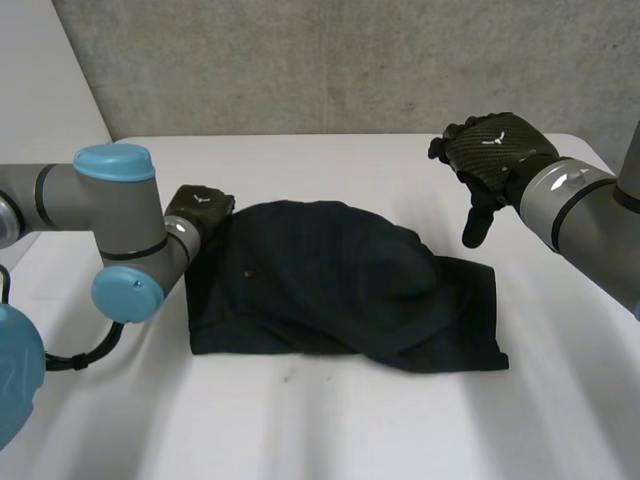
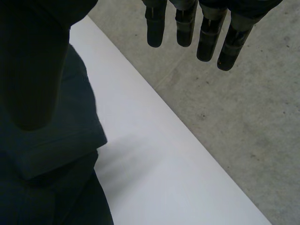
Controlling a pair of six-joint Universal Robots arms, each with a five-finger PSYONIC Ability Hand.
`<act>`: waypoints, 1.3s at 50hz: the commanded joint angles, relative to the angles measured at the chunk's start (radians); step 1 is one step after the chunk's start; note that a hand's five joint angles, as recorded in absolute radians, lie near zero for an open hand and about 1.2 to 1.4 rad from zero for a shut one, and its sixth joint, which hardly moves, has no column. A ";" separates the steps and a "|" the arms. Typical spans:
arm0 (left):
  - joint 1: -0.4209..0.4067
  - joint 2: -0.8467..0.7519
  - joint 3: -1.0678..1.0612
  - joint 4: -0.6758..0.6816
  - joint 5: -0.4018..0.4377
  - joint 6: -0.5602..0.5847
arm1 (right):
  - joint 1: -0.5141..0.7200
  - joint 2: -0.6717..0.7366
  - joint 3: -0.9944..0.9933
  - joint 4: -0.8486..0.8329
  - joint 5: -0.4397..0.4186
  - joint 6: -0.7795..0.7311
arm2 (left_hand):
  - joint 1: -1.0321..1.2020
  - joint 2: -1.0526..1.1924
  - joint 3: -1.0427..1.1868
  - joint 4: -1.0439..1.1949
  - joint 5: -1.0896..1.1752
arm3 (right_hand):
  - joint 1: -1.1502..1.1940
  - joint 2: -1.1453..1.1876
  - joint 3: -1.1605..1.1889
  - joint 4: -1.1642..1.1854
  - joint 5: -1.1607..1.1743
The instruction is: Fold the shorts.
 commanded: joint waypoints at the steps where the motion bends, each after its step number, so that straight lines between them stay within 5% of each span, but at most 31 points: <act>1: 0.031 -0.014 0.019 -0.020 0.005 0.002 | -0.001 0.001 0.001 0.000 0.000 -0.002 | 0.273 0.260 0.269 0.258 0.292 | -0.029 -0.050 -0.039 -0.059 -0.074; 8: 0.097 0.033 0.062 -0.011 -0.018 0.000 | -0.001 0.000 0.000 -0.002 0.000 -0.004 | 0.273 0.260 0.269 0.258 0.292 | -0.029 -0.050 -0.039 -0.059 -0.074; 17: 0.120 0.202 0.261 0.098 -0.159 -0.014 | 0.011 -0.002 -0.002 -0.002 0.000 -0.004 | 0.273 0.260 0.269 0.258 0.292 | -0.029 -0.050 -0.039 -0.059 -0.074; 25: -0.056 0.285 0.285 0.182 -0.144 -0.030 | 0.008 -0.006 -0.006 -0.002 0.005 -0.004 | 0.273 0.260 0.269 0.258 0.292 | -0.029 -0.050 -0.039 -0.059 -0.074; 37: -0.460 0.100 0.131 0.180 0.009 -0.037 | -0.078 -0.046 -0.035 -0.012 0.078 0.011 | 0.273 0.260 0.269 0.258 0.292 | -0.029 -0.050 -0.039 -0.059 -0.074; 38: -0.483 0.086 0.105 0.179 0.054 -0.040 | -0.086 -0.051 -0.035 -0.017 0.085 0.011 | 0.186 0.173 0.183 0.171 0.205 | -0.029 -0.050 -0.039 -0.059 -0.074; 42: -0.517 0.081 0.064 0.187 0.109 -0.036 | -0.119 -0.069 -0.037 -0.042 0.097 0.008 | -0.807 -0.820 -0.811 -0.822 -0.789 | -0.029 -0.050 -0.039 -0.059 -0.074; 48: -0.498 0.121 0.073 0.185 0.066 -0.024 | -0.142 -0.075 -0.037 -0.048 0.083 0.002 | -0.945 -0.958 -0.949 -0.960 -0.926 | -0.029 -0.050 -0.039 -0.059 -0.074; 55: -0.366 0.308 -0.007 0.139 -0.065 -0.035 | -0.138 -0.072 -0.034 -0.029 0.008 -0.027 | -0.939 -0.952 -0.943 -0.954 -0.920 | -0.029 -0.050 -0.039 -0.059 -0.074; 65: -0.313 0.535 -0.394 0.053 -0.155 -0.203 | -0.130 0.007 0.073 0.084 -0.277 -0.295 | -0.834 -0.847 -0.837 -0.848 -0.815 | -0.029 -0.050 -0.039 -0.059 -0.074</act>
